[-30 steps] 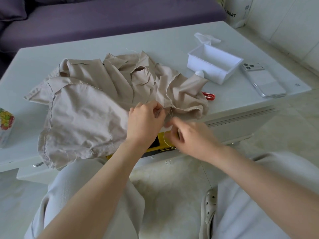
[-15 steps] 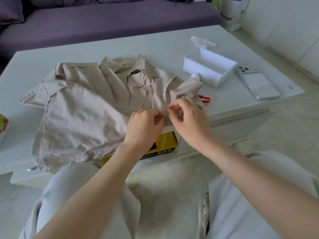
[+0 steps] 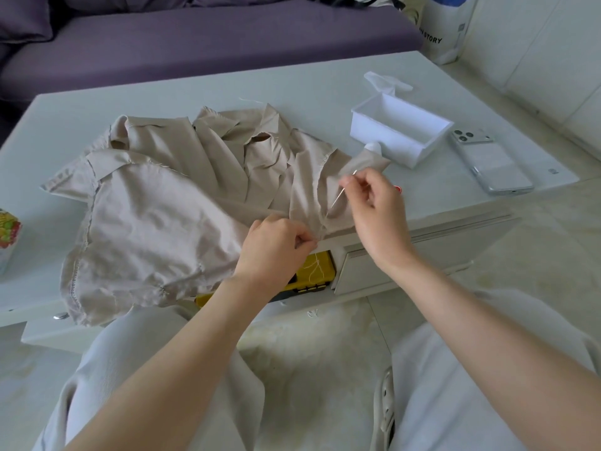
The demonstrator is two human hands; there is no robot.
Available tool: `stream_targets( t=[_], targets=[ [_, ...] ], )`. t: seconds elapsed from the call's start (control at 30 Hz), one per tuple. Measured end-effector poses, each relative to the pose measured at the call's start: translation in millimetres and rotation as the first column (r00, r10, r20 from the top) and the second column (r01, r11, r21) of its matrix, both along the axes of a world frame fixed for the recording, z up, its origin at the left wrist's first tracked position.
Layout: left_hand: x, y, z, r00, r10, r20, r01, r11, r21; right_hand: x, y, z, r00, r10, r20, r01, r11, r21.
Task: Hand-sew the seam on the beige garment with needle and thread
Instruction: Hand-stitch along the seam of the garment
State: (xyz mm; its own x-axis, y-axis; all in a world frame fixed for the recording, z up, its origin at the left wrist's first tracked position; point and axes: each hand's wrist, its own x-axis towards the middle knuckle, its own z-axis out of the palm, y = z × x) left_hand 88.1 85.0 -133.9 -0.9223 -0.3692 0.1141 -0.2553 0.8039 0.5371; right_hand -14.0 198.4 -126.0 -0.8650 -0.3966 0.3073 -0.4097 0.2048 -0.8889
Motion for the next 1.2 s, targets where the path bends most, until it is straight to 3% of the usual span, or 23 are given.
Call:
stream_targets(
  t=[0.1,0.2,0.37,0.47,0.53,0.6,0.77,0.87,0.97,1.03,1.1,1.2],
  targets=[
    [0.1,-2.2,-3.5,0.999,-0.021,0.029,0.021,1.0,0.004,-0.4,5.4,7.2,0.995,-0.022,0.102,0.039,0.985,-0.169],
    [-2.3,2.4,1.0,0.999,0.022,0.024,-0.024,0.997,0.076,3.3,6.6,7.3,0.994,0.031,0.102,0.0,0.958,-0.287],
    [-4.1,14.6,17.8,0.998,-0.051,-0.043,0.063,0.923,0.38,8.7,6.4,3.4,0.974,0.201,0.105,-0.15,0.918,-0.367],
    [-3.9,18.9,22.9,0.994,-0.078,-0.08,0.109,0.829,0.548,3.7,5.9,3.9,0.966,0.17,0.192,-0.083,0.916,-0.393],
    [-4.6,18.8,27.5,0.988,-0.074,-0.139,0.148,0.736,0.66,-1.9,6.2,5.3,0.955,0.115,0.273,0.006,0.913,-0.407],
    [-2.9,16.5,35.3,0.979,-0.024,-0.204,0.182,0.565,0.805,-7.9,8.6,7.6,0.915,0.094,0.392,0.106,0.882,-0.46],
    [-1.3,-1.4,43.5,0.95,0.132,-0.284,0.241,0.27,0.932,-16.3,16.9,17.0,0.766,0.237,0.598,0.26,0.737,-0.624],
    [-2.6,-11.4,44.5,0.931,0.278,-0.238,0.207,0.136,0.969,-13.9,20.9,14.7,0.794,0.181,0.581,0.147,0.87,-0.471],
    [-0.3,-20.2,45.7,0.893,0.375,-0.248,0.244,0.061,0.968,-11.4,21.4,0.0,0.897,0.071,0.436,-0.035,0.995,-0.089],
    [2.7,-26.4,46.1,0.879,0.395,-0.268,0.255,0.087,0.963,-9.3,23.3,-7.3,0.925,0.092,0.369,-0.129,0.989,0.078],
    [6.8,-32.2,46.6,0.885,0.368,-0.286,0.214,0.223,0.951,-6.4,28.2,-8.3,0.949,0.135,0.284,-0.193,0.963,0.187],
    [16.4,-36.3,43.6,0.938,0.221,-0.269,0.057,0.665,0.745,-0.7,35.7,-4.3,0.96,0.226,0.166,-0.266,0.921,0.285]
  ],
)
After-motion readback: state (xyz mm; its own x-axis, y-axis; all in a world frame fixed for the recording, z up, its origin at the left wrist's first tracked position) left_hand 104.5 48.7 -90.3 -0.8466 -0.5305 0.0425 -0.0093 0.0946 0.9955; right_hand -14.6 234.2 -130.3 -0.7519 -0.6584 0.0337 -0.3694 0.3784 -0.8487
